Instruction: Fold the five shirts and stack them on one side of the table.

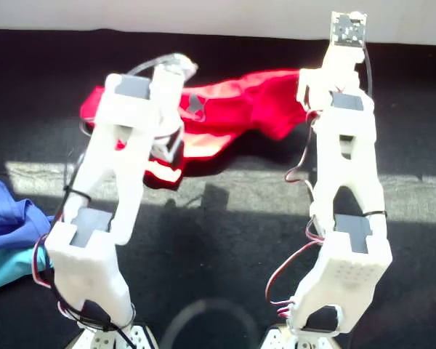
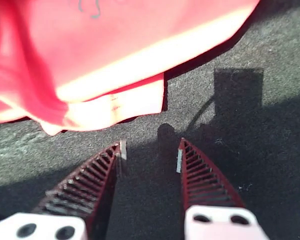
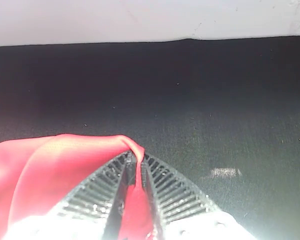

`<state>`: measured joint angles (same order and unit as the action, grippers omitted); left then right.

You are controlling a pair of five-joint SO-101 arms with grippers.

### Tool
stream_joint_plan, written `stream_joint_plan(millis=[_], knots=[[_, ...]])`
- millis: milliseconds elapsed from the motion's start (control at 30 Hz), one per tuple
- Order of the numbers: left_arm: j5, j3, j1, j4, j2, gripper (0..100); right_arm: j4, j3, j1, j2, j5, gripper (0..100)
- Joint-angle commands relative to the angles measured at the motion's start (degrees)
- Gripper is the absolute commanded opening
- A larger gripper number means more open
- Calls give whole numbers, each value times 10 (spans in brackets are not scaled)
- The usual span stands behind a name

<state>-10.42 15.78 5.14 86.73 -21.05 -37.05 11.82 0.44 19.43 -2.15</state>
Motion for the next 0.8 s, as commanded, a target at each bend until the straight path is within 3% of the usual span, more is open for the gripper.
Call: stream_joint_plan(millis=[0,333,767], knots=[[29,-24,6,-40,-27,175,-3,32,13,-7,1,6],[47,-30,7,-139,-79,175,-4,31,13,-7,1,6],[46,-25,7,-150,-157,171,-4,30,10,-7,1,6]])
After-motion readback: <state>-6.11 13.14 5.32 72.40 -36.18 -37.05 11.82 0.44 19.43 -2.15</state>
